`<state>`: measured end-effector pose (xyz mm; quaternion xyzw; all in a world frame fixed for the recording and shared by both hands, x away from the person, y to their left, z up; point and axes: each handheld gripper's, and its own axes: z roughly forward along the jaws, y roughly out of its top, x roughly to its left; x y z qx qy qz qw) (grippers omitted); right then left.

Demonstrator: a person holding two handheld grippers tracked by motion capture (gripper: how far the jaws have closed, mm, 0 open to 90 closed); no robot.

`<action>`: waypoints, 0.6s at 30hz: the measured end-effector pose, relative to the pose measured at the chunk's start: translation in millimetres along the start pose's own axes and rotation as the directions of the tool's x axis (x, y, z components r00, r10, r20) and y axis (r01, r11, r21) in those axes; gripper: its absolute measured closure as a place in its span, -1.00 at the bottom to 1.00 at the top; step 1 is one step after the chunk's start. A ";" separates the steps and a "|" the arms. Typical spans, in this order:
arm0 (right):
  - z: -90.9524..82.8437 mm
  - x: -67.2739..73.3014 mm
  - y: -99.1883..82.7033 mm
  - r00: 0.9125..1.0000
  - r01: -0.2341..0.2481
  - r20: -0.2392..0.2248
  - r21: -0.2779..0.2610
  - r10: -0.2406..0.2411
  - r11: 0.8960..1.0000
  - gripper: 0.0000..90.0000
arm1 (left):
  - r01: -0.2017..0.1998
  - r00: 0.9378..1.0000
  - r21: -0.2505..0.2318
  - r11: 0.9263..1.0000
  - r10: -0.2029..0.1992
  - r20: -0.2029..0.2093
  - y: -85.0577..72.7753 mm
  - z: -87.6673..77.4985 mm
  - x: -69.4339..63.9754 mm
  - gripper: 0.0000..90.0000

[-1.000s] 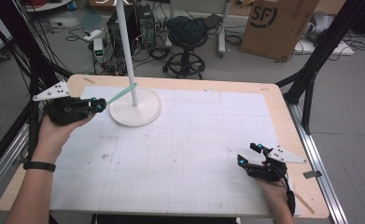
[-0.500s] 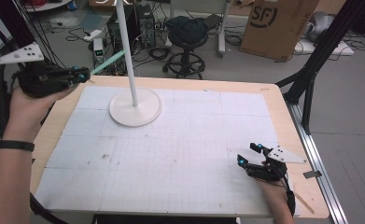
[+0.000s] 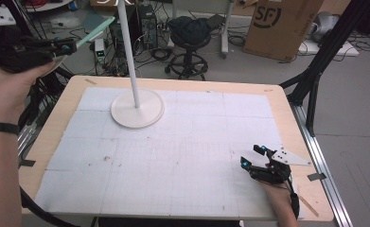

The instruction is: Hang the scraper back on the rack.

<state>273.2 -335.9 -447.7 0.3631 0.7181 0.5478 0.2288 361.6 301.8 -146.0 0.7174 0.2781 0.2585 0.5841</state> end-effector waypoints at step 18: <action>0.0 -0.1 0.0 1.000 0.000 -0.001 0.001 0.000 1.000 -0.47 | -0.001 0.999 -0.018 1.000 0.000 -0.035 13.8 -3.3 12.4 0.80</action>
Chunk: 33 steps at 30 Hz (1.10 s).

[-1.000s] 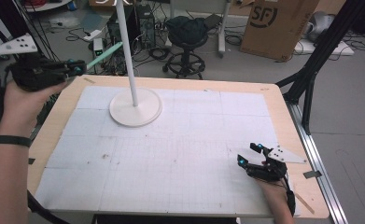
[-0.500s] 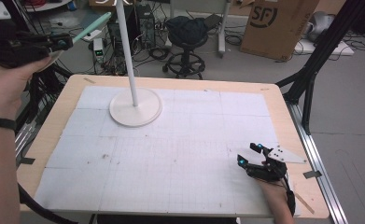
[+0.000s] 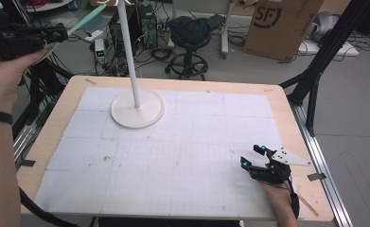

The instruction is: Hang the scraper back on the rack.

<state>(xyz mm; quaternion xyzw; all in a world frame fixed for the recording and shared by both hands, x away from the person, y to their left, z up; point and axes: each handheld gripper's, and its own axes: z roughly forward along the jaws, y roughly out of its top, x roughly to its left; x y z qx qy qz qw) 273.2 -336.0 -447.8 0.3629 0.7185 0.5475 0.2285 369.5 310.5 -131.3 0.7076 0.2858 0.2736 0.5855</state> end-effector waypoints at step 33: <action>0.0 0.1 0.0 1.000 0.006 -0.001 -0.001 -0.006 1.000 -0.47 | -0.049 0.998 0.033 0.998 0.050 -0.027 8.1 16.2 -9.8 0.80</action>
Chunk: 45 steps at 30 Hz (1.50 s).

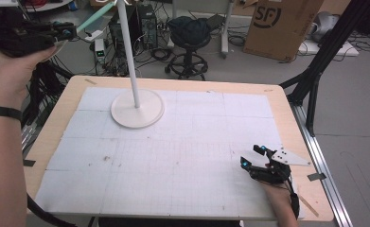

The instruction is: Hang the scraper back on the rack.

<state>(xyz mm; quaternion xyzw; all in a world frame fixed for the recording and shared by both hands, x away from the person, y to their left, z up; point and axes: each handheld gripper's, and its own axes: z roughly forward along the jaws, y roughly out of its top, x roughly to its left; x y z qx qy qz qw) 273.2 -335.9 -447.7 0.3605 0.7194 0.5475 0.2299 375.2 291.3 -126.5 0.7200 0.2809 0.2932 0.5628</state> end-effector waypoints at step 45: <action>0.0 -0.8 -0.2 1.000 -0.005 -0.006 -0.001 0.005 1.000 -0.47 | -0.002 1.000 -0.022 1.000 0.003 0.022 -85.7 11.0 -24.4 -0.46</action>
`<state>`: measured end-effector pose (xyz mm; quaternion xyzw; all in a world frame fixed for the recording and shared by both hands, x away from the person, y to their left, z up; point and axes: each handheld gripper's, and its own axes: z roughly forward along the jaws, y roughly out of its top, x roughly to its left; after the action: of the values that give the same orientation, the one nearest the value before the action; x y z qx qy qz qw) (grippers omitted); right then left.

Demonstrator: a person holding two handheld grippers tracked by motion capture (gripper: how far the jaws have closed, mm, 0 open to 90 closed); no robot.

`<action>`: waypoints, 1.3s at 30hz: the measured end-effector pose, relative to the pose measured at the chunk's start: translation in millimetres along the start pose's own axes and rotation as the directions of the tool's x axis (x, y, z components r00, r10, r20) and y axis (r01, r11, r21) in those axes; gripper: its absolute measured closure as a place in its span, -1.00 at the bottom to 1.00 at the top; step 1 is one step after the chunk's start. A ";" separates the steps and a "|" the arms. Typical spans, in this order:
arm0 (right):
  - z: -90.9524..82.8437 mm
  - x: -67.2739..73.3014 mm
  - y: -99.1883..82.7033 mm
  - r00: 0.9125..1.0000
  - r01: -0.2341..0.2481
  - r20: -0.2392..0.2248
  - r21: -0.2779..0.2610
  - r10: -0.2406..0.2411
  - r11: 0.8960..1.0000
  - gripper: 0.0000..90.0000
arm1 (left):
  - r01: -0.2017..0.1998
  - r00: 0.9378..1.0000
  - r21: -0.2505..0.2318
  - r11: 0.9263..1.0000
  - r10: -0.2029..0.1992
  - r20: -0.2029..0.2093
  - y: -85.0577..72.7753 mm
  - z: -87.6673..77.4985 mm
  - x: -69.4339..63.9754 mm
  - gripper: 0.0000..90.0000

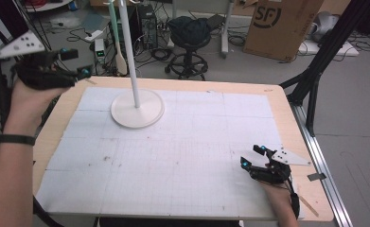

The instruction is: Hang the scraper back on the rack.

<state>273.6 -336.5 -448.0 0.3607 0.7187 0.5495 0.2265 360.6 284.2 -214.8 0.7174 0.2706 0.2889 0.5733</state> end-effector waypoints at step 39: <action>-0.6 2.2 -0.1 1.000 0.008 0.014 0.004 -0.008 1.000 -0.48 | 0.055 0.989 0.026 0.998 -0.058 0.137 -221.8 -28.0 -64.8 -0.68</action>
<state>271.8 -335.1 -447.7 0.3620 0.7196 0.5447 0.2333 283.1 299.7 -433.8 0.7339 0.2538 0.2193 0.5907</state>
